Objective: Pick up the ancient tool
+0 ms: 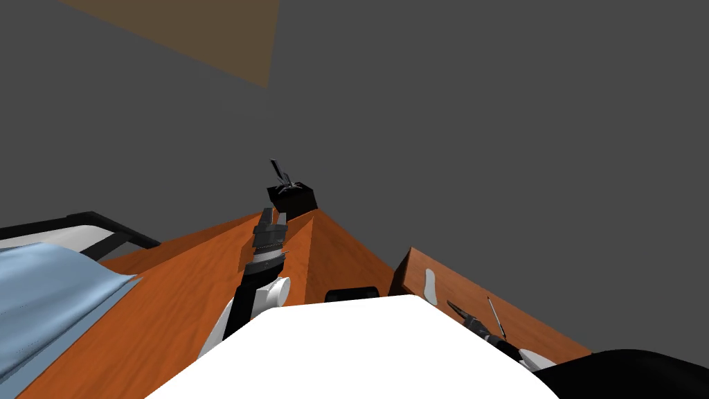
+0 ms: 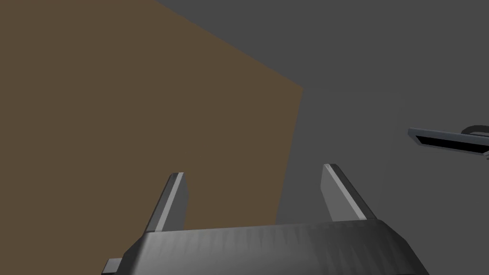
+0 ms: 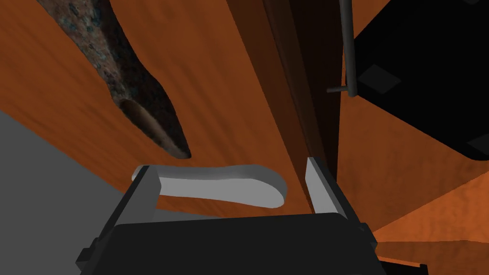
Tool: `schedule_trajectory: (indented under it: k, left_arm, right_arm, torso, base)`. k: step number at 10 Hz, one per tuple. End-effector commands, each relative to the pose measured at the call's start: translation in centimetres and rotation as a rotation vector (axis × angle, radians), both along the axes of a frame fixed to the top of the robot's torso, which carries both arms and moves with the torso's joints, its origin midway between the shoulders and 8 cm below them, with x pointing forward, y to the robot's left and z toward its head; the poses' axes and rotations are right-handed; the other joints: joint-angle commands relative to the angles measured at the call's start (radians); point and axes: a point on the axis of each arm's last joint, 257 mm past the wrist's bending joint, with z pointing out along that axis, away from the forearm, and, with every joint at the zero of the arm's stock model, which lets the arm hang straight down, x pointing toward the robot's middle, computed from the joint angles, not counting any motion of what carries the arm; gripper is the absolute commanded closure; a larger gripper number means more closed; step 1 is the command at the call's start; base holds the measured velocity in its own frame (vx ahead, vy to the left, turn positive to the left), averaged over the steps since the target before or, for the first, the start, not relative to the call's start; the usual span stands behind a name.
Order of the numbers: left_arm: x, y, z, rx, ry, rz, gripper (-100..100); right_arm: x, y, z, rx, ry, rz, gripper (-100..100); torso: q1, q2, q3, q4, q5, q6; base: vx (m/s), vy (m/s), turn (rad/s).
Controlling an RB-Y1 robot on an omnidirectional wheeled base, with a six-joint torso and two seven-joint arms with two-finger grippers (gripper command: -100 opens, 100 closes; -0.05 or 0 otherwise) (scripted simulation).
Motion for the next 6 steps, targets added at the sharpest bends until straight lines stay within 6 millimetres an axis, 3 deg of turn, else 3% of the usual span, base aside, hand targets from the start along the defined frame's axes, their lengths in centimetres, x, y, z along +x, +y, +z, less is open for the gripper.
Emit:
schedule_trajectory:
  k: [1, 2, 3, 6]
  left_arm:
    - [0.0, 0.0, 0.0, 0.000, 0.000, 0.000, 0]
    - [0.0, 0.0, 0.0, 0.000, 0.000, 0.000, 0]
    - [0.0, 0.0, 0.0, 0.000, 0.000, 0.000, 0]
    - [0.0, 0.0, 0.0, 0.000, 0.000, 0.000, 0]
  right_arm:
    - [-1.2, -0.8, -0.2, -0.018, 0.032, 0.008, -100]
    - [-2.8, -1.7, -0.4, -0.043, 0.079, 0.032, -100]
    - [-2.8, -1.7, -0.4, -0.043, 0.079, 0.032, -100]
    - [-5.8, -3.0, -0.7, -0.080, 0.165, 0.077, -100]
  torso:
    - [0.000, 0.000, 0.000, 0.000, 0.000, 0.000]
    - [0.000, 0.000, 0.000, 0.000, 0.000, 0.000]
    - [0.001, -0.001, 0.000, 0.000, 0.000, 0.000]
    - [-0.001, -0.001, 0.000, 0.000, 0.000, 0.000]
  base:
    - [0.049, -0.031, 0.064]
    - [0.067, -0.029, 0.102]
    - [0.052, -0.027, 0.064]
    - [0.054, -0.046, 0.091]
